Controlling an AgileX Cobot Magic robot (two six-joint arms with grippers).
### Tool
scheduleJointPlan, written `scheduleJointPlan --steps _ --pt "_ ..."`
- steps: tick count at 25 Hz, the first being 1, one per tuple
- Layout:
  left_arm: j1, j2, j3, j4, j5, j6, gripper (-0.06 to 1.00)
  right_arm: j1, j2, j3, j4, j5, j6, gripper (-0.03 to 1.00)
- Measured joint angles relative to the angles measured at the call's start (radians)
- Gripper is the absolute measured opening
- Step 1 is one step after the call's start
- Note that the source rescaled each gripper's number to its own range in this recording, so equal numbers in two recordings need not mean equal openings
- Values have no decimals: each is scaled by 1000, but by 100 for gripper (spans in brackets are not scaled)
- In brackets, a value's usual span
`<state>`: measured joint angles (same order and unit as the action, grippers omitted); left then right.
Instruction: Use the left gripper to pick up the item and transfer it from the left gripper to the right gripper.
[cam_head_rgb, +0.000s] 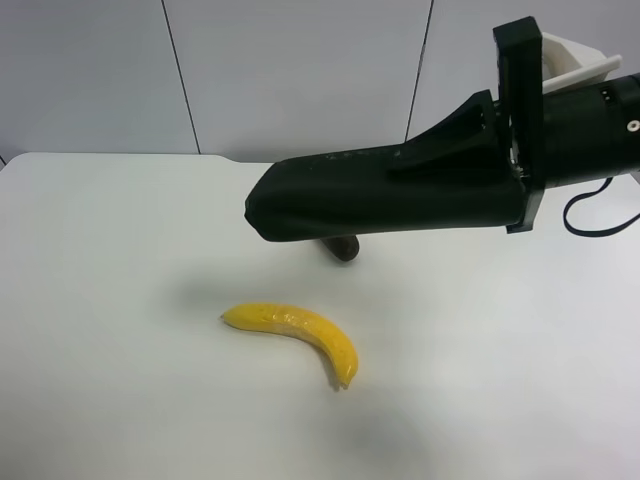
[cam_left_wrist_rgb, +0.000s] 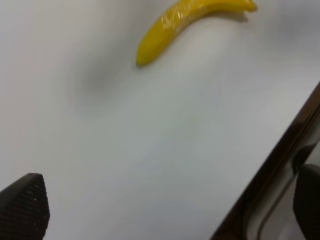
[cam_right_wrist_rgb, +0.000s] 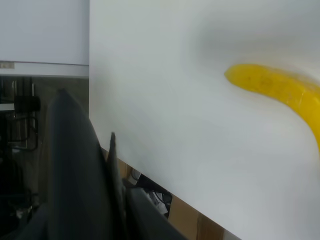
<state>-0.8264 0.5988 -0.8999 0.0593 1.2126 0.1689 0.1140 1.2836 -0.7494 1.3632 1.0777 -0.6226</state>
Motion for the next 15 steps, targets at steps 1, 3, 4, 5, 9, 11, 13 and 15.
scheduleJointPlan --steps 1,3,4,5,9,11,13,15 --pt "0 -38 40 0 2 -20 100 0 0 0 -2 0 0 2" --pt "0 -167 143 0 5 -98 100 0 0 0 -9 0 0 2" --pt "0 -212 175 0 5 -118 100 0 0 0 -12 0 0 2" --pt "0 -256 204 0 5 -142 100 0 0 0 -14 0 0 2" --pt "0 -417 285 0 6 -192 100 0 0 0 -15 0 0 2" --pt "0 -484 304 0 5 -197 100 0 0 0 -15 0 0 2" --pt "0 -546 312 0 -4 -197 100 0 0 0 -15 0 0 2" --pt "0 -590 312 0 -25 -198 100 0 0 0 -15 0 0 2"
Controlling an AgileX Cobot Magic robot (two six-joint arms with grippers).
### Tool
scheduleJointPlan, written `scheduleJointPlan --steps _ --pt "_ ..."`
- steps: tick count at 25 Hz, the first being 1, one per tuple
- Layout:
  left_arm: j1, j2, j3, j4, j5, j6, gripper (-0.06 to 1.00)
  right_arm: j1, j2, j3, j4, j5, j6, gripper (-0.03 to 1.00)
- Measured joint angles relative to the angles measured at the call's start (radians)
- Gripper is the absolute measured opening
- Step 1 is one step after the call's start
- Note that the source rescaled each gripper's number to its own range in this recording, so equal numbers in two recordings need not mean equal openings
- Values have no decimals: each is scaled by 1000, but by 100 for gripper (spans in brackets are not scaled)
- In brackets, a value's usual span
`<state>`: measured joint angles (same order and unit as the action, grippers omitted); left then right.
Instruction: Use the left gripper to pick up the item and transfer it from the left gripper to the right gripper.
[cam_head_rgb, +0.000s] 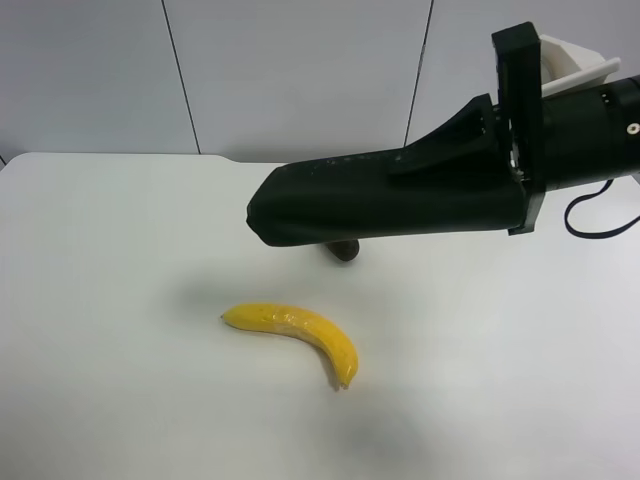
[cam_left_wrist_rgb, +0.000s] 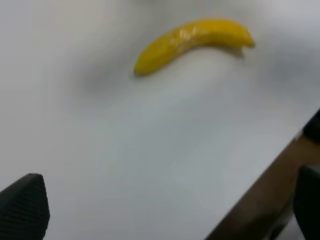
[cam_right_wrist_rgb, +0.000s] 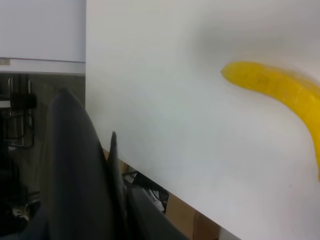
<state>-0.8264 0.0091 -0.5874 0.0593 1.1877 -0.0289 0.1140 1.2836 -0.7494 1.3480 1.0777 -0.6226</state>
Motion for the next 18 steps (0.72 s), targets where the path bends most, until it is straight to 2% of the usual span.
scheduleJointPlan --steps 8,13,18 --pt "0 -15 79 -19 -115 -6 100 0 0 0 0 -5 0 2" --pt "0 -15 79 -20 -128 -6 100 0 0 0 -24 -21 0 2" --pt "1 -15 79 -21 -128 -6 100 0 0 0 -94 -56 0 2"
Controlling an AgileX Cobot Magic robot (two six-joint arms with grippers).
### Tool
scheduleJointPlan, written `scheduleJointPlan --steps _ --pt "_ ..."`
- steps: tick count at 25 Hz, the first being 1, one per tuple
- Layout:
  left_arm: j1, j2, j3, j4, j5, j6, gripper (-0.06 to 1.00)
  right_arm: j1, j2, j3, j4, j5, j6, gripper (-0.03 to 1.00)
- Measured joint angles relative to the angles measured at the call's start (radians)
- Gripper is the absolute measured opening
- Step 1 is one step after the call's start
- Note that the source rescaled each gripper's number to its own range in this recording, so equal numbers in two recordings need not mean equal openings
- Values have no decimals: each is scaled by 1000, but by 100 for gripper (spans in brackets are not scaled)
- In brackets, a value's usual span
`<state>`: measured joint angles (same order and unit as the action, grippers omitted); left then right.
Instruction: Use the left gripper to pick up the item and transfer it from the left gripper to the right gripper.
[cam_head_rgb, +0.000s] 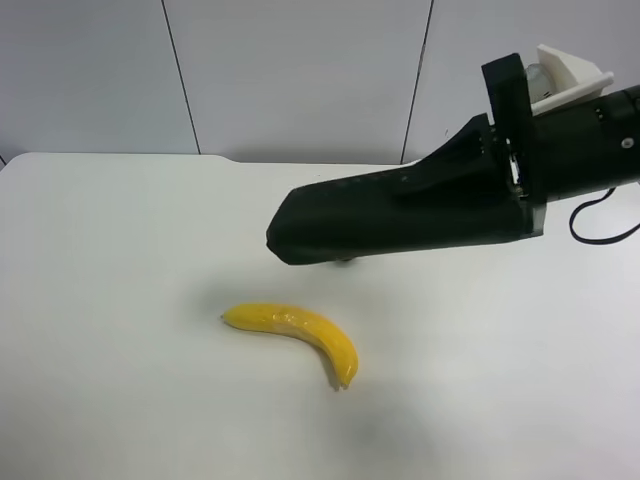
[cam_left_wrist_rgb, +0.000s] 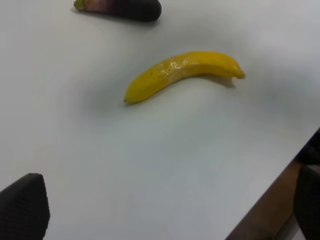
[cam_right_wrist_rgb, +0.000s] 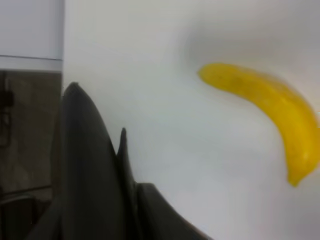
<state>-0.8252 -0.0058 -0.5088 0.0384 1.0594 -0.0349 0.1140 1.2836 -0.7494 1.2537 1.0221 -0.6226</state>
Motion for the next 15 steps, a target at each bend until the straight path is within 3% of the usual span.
scheduleJointPlan --steps 5,11,15 --pt "96 0 0 0 0 0 100 0 0 0 -68 -73 0 2" --pt "302 0 0 -1 0 0 100 0 0 0 -166 -223 0 2" --pt "418 0 0 -1 0 0 100 0 0 0 -298 -344 0 2"
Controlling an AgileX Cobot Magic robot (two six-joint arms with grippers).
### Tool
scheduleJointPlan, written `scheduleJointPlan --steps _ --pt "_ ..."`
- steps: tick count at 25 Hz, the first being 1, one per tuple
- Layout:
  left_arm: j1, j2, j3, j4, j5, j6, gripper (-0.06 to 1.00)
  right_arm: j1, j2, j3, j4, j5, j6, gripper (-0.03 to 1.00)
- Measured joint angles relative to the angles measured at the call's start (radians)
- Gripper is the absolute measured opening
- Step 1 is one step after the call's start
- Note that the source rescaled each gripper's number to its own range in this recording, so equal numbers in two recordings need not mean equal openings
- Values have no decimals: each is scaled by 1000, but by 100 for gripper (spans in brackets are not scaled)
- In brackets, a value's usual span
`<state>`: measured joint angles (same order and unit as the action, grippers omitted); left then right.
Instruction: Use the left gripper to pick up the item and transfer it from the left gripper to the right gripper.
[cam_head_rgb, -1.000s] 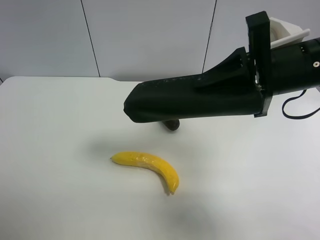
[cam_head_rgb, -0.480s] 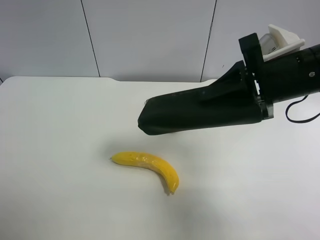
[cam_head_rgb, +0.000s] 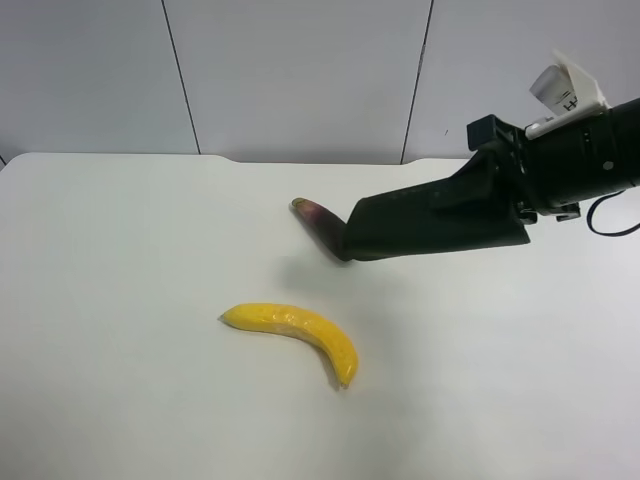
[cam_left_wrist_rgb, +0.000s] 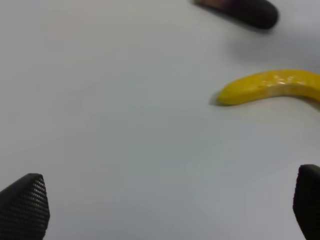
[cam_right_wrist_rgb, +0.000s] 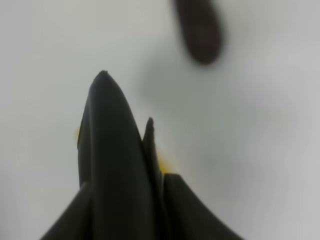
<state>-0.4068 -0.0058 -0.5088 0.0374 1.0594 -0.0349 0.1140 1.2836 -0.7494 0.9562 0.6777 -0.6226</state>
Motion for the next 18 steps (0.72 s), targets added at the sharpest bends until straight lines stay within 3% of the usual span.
scheduleJointPlan --steps 11,18 --pt "183 0 0 -1 0 0 100 0 19 0 -345 -355 0 2" --pt "202 0 0 -1 0 0 100 0 171 0 -377 -513 0 2"
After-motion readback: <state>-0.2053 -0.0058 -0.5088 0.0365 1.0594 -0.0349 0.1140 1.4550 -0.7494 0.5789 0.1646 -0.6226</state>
